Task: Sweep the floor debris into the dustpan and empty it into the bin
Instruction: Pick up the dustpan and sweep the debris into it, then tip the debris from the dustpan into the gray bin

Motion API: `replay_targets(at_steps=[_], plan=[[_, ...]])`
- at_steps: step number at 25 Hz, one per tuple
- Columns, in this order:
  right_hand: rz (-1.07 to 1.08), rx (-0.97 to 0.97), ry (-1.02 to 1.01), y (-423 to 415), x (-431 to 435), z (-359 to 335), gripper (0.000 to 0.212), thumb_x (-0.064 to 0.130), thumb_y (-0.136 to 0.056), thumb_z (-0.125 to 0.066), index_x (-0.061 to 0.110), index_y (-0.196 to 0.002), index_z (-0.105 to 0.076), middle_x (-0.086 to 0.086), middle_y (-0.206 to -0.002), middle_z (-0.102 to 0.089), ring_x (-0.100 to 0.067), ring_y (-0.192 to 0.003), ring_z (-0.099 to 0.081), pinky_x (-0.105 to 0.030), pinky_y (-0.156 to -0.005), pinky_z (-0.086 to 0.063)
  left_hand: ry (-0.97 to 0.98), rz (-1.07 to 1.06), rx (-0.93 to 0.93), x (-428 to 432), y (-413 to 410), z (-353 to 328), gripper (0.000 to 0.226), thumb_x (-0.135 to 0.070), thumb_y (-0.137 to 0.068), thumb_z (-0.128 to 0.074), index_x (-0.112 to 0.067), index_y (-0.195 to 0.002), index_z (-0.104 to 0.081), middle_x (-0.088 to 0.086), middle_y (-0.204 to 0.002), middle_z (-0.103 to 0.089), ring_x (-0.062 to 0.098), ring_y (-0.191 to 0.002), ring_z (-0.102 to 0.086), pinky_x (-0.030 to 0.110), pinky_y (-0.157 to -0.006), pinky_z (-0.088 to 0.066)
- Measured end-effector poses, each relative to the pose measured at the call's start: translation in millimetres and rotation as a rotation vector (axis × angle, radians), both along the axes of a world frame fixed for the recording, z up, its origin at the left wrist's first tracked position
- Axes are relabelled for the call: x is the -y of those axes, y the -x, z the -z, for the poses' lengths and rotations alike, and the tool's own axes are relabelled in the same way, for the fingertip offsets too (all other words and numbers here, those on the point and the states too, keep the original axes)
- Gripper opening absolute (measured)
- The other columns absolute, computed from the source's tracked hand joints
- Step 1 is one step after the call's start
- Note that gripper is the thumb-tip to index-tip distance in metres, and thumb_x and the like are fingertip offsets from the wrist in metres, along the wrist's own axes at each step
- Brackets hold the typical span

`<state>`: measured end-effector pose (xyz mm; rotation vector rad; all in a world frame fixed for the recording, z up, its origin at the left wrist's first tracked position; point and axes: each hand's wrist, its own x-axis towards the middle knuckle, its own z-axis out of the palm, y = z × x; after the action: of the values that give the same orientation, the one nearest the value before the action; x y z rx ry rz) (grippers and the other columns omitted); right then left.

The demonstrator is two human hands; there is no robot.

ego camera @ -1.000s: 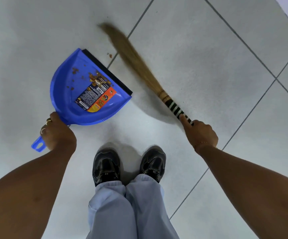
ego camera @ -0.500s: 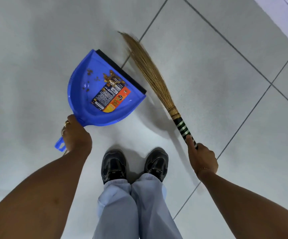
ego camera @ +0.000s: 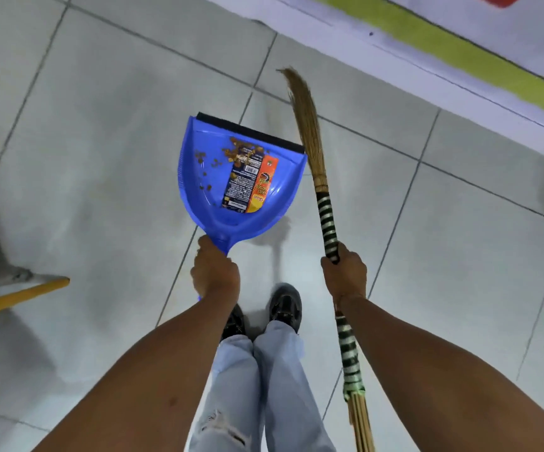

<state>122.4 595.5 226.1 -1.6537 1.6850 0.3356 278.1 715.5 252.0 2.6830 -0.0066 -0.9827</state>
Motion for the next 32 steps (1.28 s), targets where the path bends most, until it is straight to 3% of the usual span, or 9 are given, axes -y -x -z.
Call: replay_targets(at_steps=[4,7,13,19,22,25,27,32], plan=[[0.127,-0.001,0.026,37,9,-34,0.031,0.019,-0.087,-0.055,0.010,-0.117,-0.059,-0.019,-0.103,-0.063,-0.035,-0.092,-0.061,-0.028,-0.068,-0.041,0.038,0.094,-0.033,33,44,-39,0.043,-0.010,-0.083,-0.062,-0.003,-0.119,-0.041,0.021,-0.115,-0.061,0.042,-0.106,-0.056,0.046,-0.087,-0.044],[0.229,-0.010,0.018,88,13,-60,0.032,0.021,-0.088,-0.055,0.013,-0.118,-0.059,-0.018,-0.102,-0.063,-0.034,-0.090,-0.062,-0.032,-0.071,-0.048,0.044,0.159,-0.044,57,84,-70,0.043,-0.014,-0.083,-0.064,-0.004,-0.118,-0.041,0.021,-0.112,-0.061,0.042,-0.103,-0.057,0.046,-0.084,-0.046],[0.369,-0.022,0.012,190,35,-119,0.036,0.019,-0.090,-0.054,0.012,-0.125,-0.054,-0.015,-0.108,-0.065,-0.031,-0.098,-0.061,-0.028,-0.076,-0.045,0.097,0.307,0.007,116,161,-116,0.041,-0.012,-0.083,-0.062,-0.004,-0.118,-0.043,0.021,-0.109,-0.062,0.041,-0.101,-0.058,0.045,-0.083,-0.045],[0.434,-0.084,0.029,272,91,-150,0.027,0.020,-0.089,-0.053,0.014,-0.115,-0.058,-0.010,-0.100,-0.065,-0.020,-0.077,-0.051,-0.026,-0.064,-0.039,0.192,0.421,-0.002,197,235,-135,0.037,-0.006,-0.080,-0.061,-0.003,-0.114,-0.046,0.022,-0.100,-0.064,0.042,-0.093,-0.059,0.043,-0.080,-0.045],[0.464,-0.105,0.015,302,139,-152,0.028,0.023,-0.090,-0.053,0.015,-0.116,-0.059,-0.011,-0.103,-0.065,-0.026,-0.086,-0.059,-0.025,-0.065,-0.038,0.280,0.527,-0.002,247,262,-134,0.033,-0.005,-0.081,-0.059,-0.004,-0.112,-0.047,0.020,-0.096,-0.065,0.040,-0.088,-0.060,0.038,-0.074,-0.043],[0.477,-0.140,0.007,326,199,-148,0.028,0.024,-0.089,-0.054,0.013,-0.114,-0.061,-0.011,-0.103,-0.067,-0.029,-0.098,-0.061,-0.030,-0.072,-0.047,0.311,0.636,0.001,305,286,-132,0.033,-0.001,-0.080,-0.058,-0.006,-0.111,-0.049,0.018,-0.091,-0.066,0.040,-0.084,-0.060,0.034,-0.068,-0.039],[0.495,-0.162,-0.033,346,249,-145,0.029,0.025,-0.089,-0.054,0.013,-0.114,-0.061,-0.011,-0.106,-0.068,-0.031,-0.103,-0.060,-0.032,-0.077,-0.048,0.300,0.745,-0.005,355,305,-132,0.034,-0.003,-0.081,-0.059,-0.006,-0.113,-0.049,0.019,-0.092,-0.067,0.041,-0.084,-0.061,0.037,-0.070,-0.043],[0.537,-0.182,-0.122,393,341,-150,0.024,0.021,-0.086,-0.054,0.014,-0.107,-0.064,-0.012,-0.108,-0.067,-0.032,-0.099,-0.061,-0.028,-0.067,-0.039,0.229,0.928,-0.027,466,358,-140,0.040,-0.004,-0.080,-0.060,-0.006,-0.117,-0.047,0.021,-0.099,-0.067,0.042,-0.093,-0.059,0.041,-0.079,-0.044]])
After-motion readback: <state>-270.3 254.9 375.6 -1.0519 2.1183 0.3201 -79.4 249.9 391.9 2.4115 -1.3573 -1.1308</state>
